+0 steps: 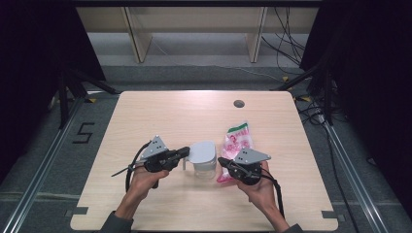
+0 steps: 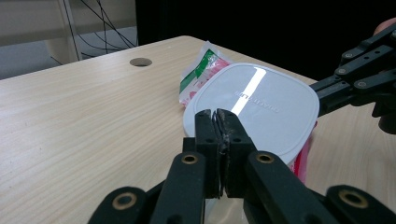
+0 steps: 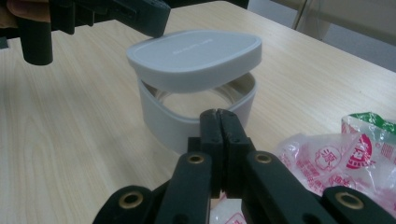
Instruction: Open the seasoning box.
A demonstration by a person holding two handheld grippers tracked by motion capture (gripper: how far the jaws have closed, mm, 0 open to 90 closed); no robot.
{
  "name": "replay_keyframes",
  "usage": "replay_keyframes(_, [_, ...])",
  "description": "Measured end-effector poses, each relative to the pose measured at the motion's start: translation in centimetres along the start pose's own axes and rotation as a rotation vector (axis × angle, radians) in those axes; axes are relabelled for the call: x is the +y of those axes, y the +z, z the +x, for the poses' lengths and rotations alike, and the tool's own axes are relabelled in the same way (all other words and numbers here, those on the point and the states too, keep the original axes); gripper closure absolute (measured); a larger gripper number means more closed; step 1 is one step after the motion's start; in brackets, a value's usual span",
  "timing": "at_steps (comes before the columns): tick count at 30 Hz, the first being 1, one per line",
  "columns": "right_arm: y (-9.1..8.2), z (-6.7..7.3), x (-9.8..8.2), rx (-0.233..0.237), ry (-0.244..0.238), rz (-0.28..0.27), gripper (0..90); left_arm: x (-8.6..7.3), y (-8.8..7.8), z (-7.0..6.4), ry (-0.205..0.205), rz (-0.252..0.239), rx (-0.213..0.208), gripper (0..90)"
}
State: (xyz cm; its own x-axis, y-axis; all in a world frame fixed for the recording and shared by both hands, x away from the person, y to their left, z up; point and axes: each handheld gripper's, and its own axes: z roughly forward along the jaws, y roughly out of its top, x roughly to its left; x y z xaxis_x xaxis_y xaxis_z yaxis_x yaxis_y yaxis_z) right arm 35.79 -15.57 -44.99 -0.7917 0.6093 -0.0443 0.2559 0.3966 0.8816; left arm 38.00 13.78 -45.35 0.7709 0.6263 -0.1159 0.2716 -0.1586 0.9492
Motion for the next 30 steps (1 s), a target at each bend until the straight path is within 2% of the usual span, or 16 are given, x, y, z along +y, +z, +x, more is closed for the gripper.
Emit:
replay_keyframes(2, [0.1,0.1,0.2,-0.001,-0.014,0.004,90.0,0.0,0.0,0.0,0.003,0.000,-0.003,87.2])
replay_keyframes(3, [0.2,0.2,0.3,0.003,0.000,0.003,90.0,0.0,0.0,0.1,0.004,0.001,-0.006,87.2])
replay_keyframes(4, [0.3,0.1,0.4,0.007,-0.017,-0.006,90.0,0.0,-0.1,0.1,0.007,0.003,-0.003,86.8])
replay_keyframes(6, [0.3,0.4,0.5,0.010,0.021,0.007,90.0,0.0,-0.3,0.3,0.017,0.003,0.001,85.3])
replay_keyframes(7, [0.4,0.2,0.7,0.011,-0.018,-0.003,90.0,0.0,-0.4,0.4,0.015,-0.004,-0.013,84.6])
replay_keyframes(11, [0.4,0.4,1.0,0.029,-0.013,0.006,90.0,0.0,-1.0,0.2,0.044,0.016,-0.014,75.9])
replay_keyframes(12, [0.5,0.3,1.1,0.019,-0.027,-0.009,90.0,-0.1,-1.2,0.1,0.048,0.018,-0.019,74.5])
replay_keyframes(15, [0.3,0.6,1.3,0.018,0.005,0.002,90.0,-0.2,-1.8,0.0,0.067,0.026,-0.019,66.5])
replay_keyframes(18, [0.5,0.6,1.5,0.019,-0.012,-0.011,90.0,-0.6,-2.4,-0.1,0.089,0.040,-0.019,57.9])
replay_keyframes(20, [0.5,0.7,1.7,0.021,-0.009,-0.011,90.0,-1.1,-2.9,-0.1,0.109,0.058,-0.009,54.7])
replay_keyframes(22, [0.6,0.7,2.0,0.029,-0.021,-0.015,90.0,-1.5,-3.2,-0.2,0.100,0.077,0.019,50.0])
replay_keyframes(23, [0.7,0.7,2.1,0.021,-0.030,-0.022,90.0,-1.7,-3.2,-0.1,0.118,0.075,0.018,47.8])
replay_keyframes(24, [0.7,0.7,2.2,0.014,-0.035,-0.029,90.0,-2.0,-3.4,-0.2,0.096,0.077,0.025,46.1])
replay_keyframes(25, [0.8,1.0,2.3,0.025,-0.013,-0.022,90.0,-2.2,-3.4,-0.3,0.093,0.078,0.026,44.8])
replay_keyframes(29, [1.1,1.2,2.8,0.042,-0.035,-0.023,90.0,-3.2,-3.7,-0.4,0.136,0.121,0.037,40.3])
replay_keyframes(30, [1.2,1.2,2.9,0.043,-0.036,-0.023,90.0,-3.6,-3.9,-0.4,0.130,0.131,0.042,39.4])
